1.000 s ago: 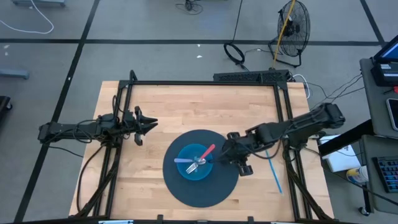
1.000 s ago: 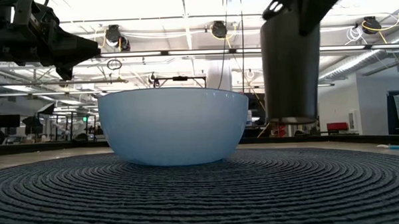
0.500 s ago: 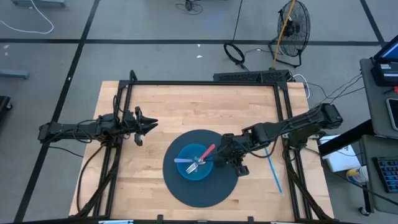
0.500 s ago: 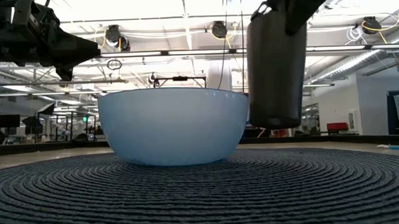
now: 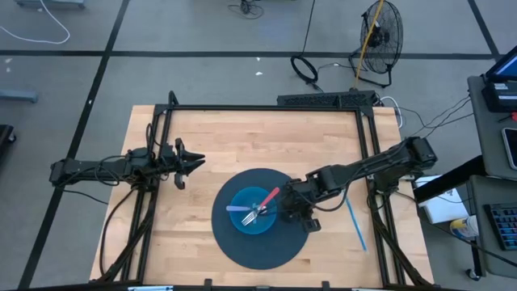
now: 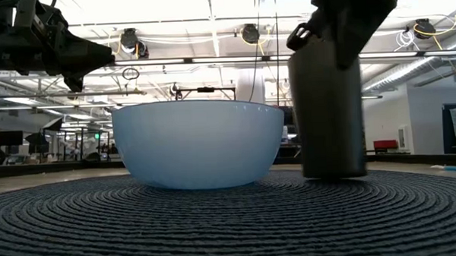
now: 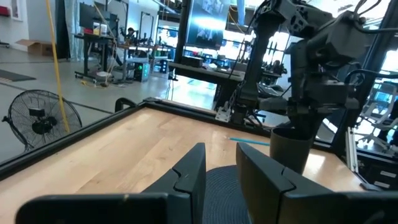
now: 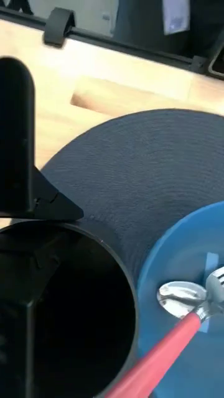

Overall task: Pick & Place Utensil
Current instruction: Put the black cup to the right of the blue bowl on the blue mat

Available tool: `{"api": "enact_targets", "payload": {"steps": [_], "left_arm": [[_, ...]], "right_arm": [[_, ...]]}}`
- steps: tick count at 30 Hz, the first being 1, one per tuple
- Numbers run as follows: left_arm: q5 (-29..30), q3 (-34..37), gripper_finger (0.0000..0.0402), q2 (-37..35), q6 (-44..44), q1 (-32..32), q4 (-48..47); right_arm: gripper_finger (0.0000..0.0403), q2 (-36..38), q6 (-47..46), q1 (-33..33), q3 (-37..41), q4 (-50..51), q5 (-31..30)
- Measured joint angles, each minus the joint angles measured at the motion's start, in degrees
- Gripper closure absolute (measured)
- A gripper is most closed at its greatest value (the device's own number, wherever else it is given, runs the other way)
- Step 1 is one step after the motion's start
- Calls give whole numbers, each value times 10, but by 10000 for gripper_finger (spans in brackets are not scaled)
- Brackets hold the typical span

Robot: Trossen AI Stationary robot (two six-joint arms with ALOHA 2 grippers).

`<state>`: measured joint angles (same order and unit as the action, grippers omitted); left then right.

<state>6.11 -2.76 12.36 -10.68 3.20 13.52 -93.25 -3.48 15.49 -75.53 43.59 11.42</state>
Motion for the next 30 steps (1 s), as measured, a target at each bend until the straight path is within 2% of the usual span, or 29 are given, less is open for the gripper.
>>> {"api": "enact_targets", "payload": {"steps": [25, 30], "left_arm": [[4, 0, 309, 0, 0, 0, -5], [4, 0, 309, 0, -1, 0, -5]], "right_arm": [[397, -19, -12, 7, -2, -26, 6], [379, -18, -19, 7, 0, -31, 10]]}}
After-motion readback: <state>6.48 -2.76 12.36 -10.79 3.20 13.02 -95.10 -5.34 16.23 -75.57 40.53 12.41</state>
